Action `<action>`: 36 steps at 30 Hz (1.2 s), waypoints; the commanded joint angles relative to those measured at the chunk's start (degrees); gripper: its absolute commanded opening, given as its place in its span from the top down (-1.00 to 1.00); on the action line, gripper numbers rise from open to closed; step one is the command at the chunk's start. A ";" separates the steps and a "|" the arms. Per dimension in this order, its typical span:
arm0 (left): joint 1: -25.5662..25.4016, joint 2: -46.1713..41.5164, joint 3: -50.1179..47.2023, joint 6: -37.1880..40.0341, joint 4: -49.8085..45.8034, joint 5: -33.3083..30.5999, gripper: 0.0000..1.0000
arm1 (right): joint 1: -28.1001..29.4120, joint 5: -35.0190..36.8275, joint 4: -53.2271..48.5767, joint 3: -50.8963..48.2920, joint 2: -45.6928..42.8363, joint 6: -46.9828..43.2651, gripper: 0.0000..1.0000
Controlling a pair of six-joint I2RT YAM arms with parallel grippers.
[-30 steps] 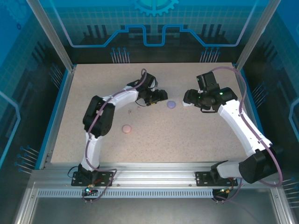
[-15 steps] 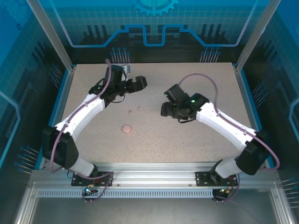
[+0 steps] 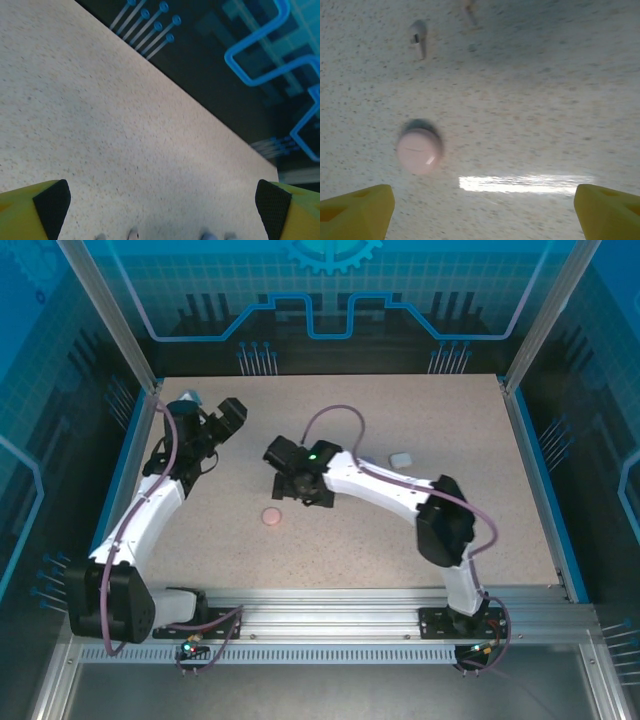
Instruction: Insert wireless bluetooth earbuds into charging case
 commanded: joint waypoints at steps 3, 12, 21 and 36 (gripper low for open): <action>3.40 -2.66 -0.39 -5.81 0.31 -2.58 -0.97 | 2.75 -1.66 -8.46 14.19 11.99 7.69 -0.75; 6.56 -4.74 0.92 -3.55 -3.03 -1.52 -0.97 | 4.68 -1.20 -11.70 26.21 23.59 10.33 -0.69; 6.64 -5.07 -0.26 -3.88 -3.30 -0.18 -0.97 | 5.42 0.35 -15.68 35.09 31.32 9.18 -0.62; 6.62 -4.54 -1.34 -3.18 -2.52 1.78 -0.98 | 4.99 1.08 -14.53 33.02 29.75 6.54 -0.08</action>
